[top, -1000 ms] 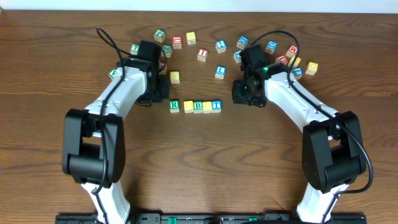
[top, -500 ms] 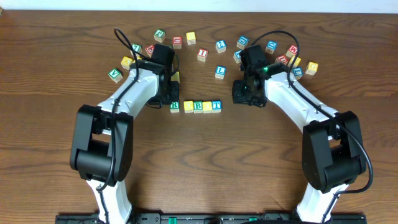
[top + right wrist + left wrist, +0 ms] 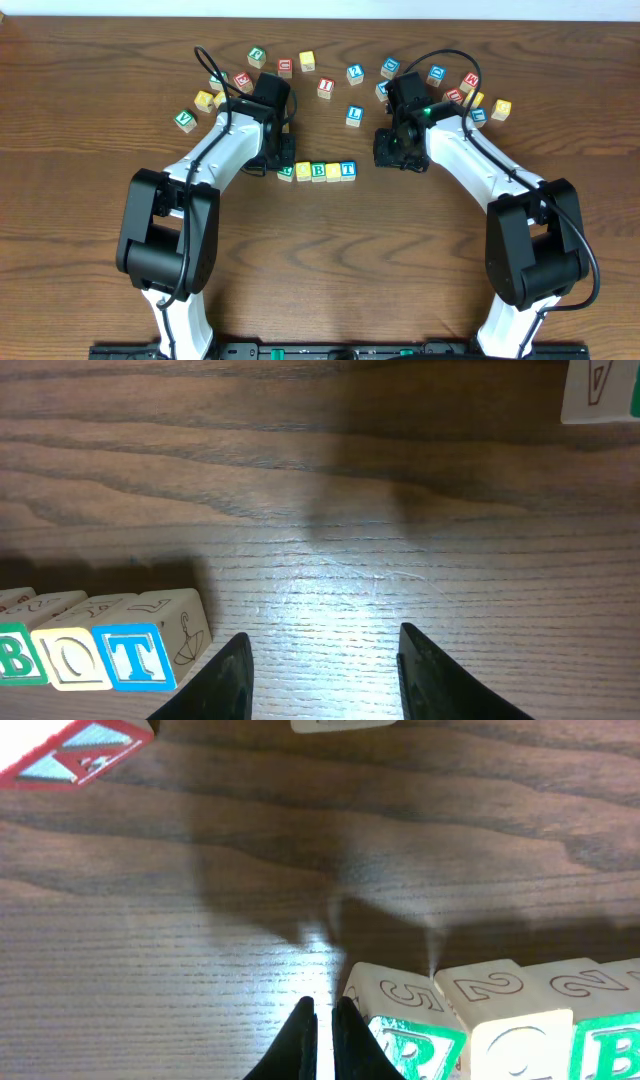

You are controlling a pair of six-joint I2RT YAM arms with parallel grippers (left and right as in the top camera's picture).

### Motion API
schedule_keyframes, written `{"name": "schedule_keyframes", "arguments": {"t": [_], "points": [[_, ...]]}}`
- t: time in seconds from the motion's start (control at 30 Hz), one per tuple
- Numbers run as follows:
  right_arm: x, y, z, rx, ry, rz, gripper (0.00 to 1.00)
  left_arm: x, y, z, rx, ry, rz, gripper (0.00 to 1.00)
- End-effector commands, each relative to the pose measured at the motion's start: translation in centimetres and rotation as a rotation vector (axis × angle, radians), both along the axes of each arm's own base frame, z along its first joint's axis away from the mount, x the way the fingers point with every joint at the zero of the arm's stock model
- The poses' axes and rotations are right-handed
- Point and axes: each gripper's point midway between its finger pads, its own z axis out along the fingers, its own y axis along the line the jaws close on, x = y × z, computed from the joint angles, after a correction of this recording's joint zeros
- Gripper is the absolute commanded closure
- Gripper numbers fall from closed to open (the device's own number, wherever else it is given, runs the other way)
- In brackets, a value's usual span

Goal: Spell out ROBOT

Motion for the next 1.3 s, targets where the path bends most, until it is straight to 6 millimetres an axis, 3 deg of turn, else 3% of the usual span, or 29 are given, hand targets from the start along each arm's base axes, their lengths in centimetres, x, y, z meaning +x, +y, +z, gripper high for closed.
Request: {"name": "schedule_keyframes", "arguments": {"t": [0.0,0.7,1.27], "points": [[0.3,-0.3,0.9,-0.009,-0.028,0.005,0.58,-0.7,0.1,-0.9,0.01,0.037,-0.013,0.93],[0.3,-0.3,0.9,-0.01,-0.026,0.005,0.57,-1.6,-3.6,-0.7,-0.073,0.044,-0.076,0.92],[0.3,-0.3,1.0,-0.006,-0.026,-0.004,0.59,-0.5,-4.3,-0.5,-0.09,-0.008,-0.085,0.92]]}}
